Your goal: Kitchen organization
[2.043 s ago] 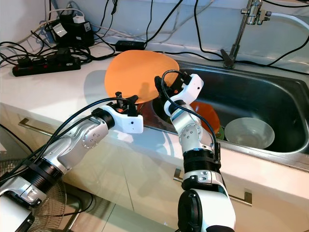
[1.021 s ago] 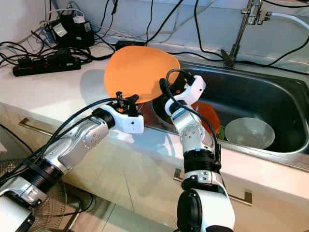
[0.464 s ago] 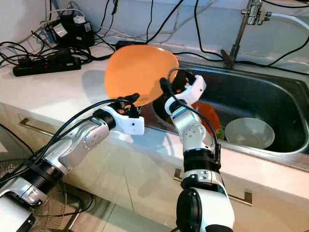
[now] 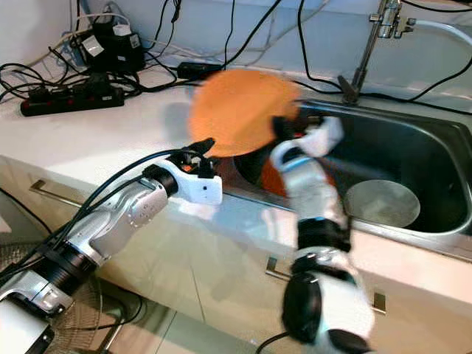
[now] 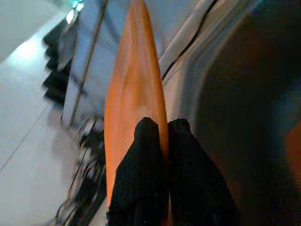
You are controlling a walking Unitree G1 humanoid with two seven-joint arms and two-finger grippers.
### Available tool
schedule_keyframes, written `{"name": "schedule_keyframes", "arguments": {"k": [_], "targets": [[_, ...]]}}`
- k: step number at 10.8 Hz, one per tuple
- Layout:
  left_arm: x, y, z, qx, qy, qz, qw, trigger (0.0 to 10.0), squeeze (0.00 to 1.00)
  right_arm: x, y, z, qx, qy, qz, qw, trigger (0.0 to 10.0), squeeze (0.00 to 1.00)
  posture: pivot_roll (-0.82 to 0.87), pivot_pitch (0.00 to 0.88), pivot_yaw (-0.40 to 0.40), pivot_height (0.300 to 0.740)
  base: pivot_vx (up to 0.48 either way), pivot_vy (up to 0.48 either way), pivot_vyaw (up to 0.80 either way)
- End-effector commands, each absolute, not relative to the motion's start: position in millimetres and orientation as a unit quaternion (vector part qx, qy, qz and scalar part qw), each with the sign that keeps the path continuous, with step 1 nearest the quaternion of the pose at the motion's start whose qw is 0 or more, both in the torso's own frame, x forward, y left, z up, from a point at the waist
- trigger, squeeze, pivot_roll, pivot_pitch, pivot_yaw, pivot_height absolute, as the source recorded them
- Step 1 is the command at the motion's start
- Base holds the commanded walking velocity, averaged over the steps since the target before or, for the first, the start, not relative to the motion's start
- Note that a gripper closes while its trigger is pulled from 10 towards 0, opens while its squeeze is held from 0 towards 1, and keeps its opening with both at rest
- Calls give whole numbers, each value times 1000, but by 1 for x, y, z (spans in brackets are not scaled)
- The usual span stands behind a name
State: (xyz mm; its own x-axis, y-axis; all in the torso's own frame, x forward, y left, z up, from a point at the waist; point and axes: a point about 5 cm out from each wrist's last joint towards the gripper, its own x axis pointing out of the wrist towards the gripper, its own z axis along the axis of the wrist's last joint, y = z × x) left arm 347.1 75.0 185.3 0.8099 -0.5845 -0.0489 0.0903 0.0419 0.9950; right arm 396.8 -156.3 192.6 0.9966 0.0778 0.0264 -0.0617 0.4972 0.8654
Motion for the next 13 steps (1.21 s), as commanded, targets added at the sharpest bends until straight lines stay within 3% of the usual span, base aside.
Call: {"name": "schedule_keyframes", "arguments": {"k": [1,4,5,6,7,9,10,13], "targets": [[347,76,190,645,-198,-233,701,10000,0,402,-164,214,517,-35,37,854,0,0,216,0,37,740,0,0,0],[345,80,189,635,-193,-228,713,10000,0,402,-205,218,505,-80,-30,859,0,0,219,2,37,740,0,0,0],[345,83,187,609,-182,-226,738,10000,0,400,-214,214,461,-82,-57,882,0,0,218,1,38,740,0,0,0],[344,85,186,567,-168,-222,775,10000,0,400,-216,210,415,-73,-71,904,4510,0,218,2,39,740,0,0,0],[346,92,182,475,-129,-203,847,10000,0,399,-215,203,340,-63,-83,935,10000,0,222,1,38,740,0,0,0],[349,98,175,354,-89,-181,913,10000,0,400,-210,195,253,-44,-87,962,10000,0,222,0,38,740,0,0,0],[349,98,173,331,-84,-175,923,10000,0,400,-207,186,183,-25,-92,978,10000,0,222,0,36,740,0,0,0],[342,93,167,212,-53,-175,960,10000,0,401,-191,176,92,-3,-69,993,10000,0,226,0,32,740,0,0,0]]}}
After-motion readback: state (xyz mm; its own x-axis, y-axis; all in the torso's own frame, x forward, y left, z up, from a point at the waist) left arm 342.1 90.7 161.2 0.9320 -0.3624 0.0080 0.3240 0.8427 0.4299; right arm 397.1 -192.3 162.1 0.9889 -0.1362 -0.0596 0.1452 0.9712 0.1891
